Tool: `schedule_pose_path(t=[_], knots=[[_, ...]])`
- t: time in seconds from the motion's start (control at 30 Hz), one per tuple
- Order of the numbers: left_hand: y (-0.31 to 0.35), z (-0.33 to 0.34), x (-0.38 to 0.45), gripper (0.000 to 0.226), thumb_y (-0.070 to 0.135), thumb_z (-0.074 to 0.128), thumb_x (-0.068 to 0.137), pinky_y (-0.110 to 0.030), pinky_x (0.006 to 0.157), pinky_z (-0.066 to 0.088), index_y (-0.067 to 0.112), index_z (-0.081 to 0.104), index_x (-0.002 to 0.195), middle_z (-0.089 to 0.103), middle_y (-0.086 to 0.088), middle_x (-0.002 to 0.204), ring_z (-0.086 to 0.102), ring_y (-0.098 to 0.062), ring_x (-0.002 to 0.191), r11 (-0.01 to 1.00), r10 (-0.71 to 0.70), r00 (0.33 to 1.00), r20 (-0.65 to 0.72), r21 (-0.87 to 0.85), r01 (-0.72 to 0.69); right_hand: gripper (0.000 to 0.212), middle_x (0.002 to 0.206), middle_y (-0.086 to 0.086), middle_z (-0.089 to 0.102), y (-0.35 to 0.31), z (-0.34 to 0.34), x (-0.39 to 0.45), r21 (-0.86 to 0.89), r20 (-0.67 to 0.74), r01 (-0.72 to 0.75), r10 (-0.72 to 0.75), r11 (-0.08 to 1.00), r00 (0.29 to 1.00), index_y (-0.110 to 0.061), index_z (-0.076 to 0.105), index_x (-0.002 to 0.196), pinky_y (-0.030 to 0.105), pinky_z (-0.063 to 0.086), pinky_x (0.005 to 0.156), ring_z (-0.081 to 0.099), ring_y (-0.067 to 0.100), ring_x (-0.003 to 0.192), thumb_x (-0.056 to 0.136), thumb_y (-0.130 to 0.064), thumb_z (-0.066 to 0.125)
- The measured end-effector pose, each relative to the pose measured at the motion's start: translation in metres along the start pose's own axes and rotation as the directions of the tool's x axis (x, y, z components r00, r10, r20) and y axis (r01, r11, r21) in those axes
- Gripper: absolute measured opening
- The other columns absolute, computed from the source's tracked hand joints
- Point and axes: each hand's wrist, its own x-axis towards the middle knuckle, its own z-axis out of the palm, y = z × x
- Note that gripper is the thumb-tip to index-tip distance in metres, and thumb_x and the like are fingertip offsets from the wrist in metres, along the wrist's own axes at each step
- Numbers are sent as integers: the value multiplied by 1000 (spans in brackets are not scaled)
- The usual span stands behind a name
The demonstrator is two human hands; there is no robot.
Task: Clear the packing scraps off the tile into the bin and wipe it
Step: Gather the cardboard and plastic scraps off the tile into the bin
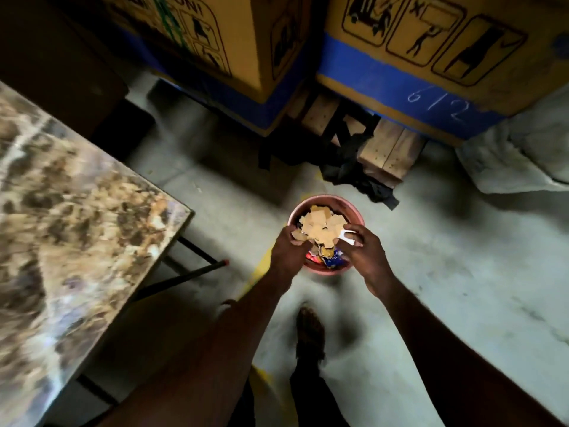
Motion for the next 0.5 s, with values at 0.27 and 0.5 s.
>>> schedule_pose_path(t=[0.27,0.5], knots=[[131,-43,-127,23,11,65,103,-29,69,61,25,67,121,73,-7,101,72,-22,88,959,168,984,-61,-223,-177,30,109,2,79,-172,38,-117,69,-29,230,-228,971,973,-27,77,106,54,61,98,76,22,106,85,-11,62],[196,-165,-237,21,34,61,91,-46,78,66,31,72,109,80,-7,101,78,-24,89,890,313,924,-219,-272,-366,28,105,7,78,-296,102,-228,34,71,360,-362,932,930,-17,74,110,38,64,79,77,21,97,96,3,59]])
